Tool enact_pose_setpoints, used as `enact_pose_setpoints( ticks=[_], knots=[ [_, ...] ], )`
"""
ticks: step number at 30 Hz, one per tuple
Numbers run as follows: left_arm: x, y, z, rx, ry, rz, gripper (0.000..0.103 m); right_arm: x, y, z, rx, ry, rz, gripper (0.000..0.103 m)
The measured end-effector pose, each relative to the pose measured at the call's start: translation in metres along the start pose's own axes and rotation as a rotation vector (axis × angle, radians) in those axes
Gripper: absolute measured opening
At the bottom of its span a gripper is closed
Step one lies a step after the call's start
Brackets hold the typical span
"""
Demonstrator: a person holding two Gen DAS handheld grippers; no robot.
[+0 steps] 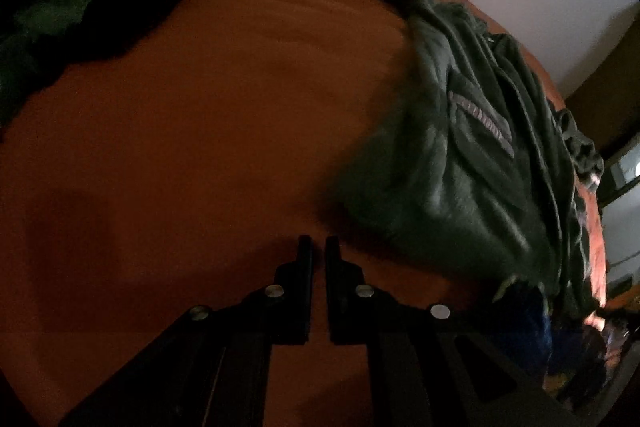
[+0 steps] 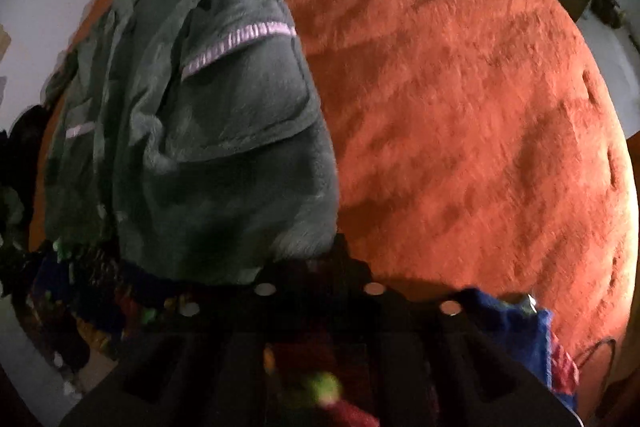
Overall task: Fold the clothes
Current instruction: 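Release the hoodie with both tools and lift them above it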
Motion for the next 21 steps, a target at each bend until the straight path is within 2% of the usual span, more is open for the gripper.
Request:
enact_pose_setpoints(
  ticks=[1, 2, 4, 5, 7, 9, 12, 16, 19, 21],
  knots=[
    [0.002, 0.006, -0.002, -0.016, -0.042, -0.014, 0.008, 0.003, 0.008, -0.002, -0.001, 0.007, -0.008, 0.044],
    [0.003, 0.011, -0.004, -0.031, -0.084, -0.029, 0.009, 0.007, 0.015, -0.004, -0.002, 0.014, -0.016, 0.054],
    [0.005, 0.019, -0.012, -0.067, -0.184, -0.054, 0.013, 0.010, 0.036, -0.006, -0.029, 0.022, -0.040, 0.055],
    [0.006, 0.021, -0.020, -0.088, -0.254, -0.066, 0.019, 0.012, 0.047, -0.006, -0.045, 0.024, -0.053, 0.055],
    [0.005, 0.020, -0.037, -0.122, -0.375, -0.093, 0.035, 0.008, 0.066, -0.002, -0.097, 0.023, -0.063, 0.055],
    [0.002, 0.015, -0.051, -0.138, -0.468, -0.108, 0.058, -0.001, 0.084, 0.008, -0.145, 0.038, -0.056, 0.055],
    [-0.006, 0.002, -0.066, -0.142, -0.544, -0.105, 0.060, -0.019, 0.115, 0.027, -0.191, 0.077, -0.026, 0.055],
    [-0.019, -0.014, -0.072, -0.169, -0.583, -0.085, 0.060, -0.053, 0.150, 0.058, -0.122, 0.160, 0.011, 0.056],
    [-0.022, -0.022, -0.074, -0.150, -0.643, -0.037, 0.060, -0.073, 0.151, 0.088, -0.067, 0.260, 0.014, 0.056],
    [-0.019, -0.021, -0.070, -0.147, -0.693, -0.013, 0.060, -0.084, 0.137, 0.108, -0.078, 0.312, 0.025, 0.056]
  ],
)
Point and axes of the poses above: each gripper's, at about its wrist camera, not at the fingertips, and y roughly against the way its jaws point, z to its left, x to its underside, the point moved 1 cm from there along -y, roughly the way its jaws point, and after that the axes turned 10 degrees about z, right-handed, at the moved point
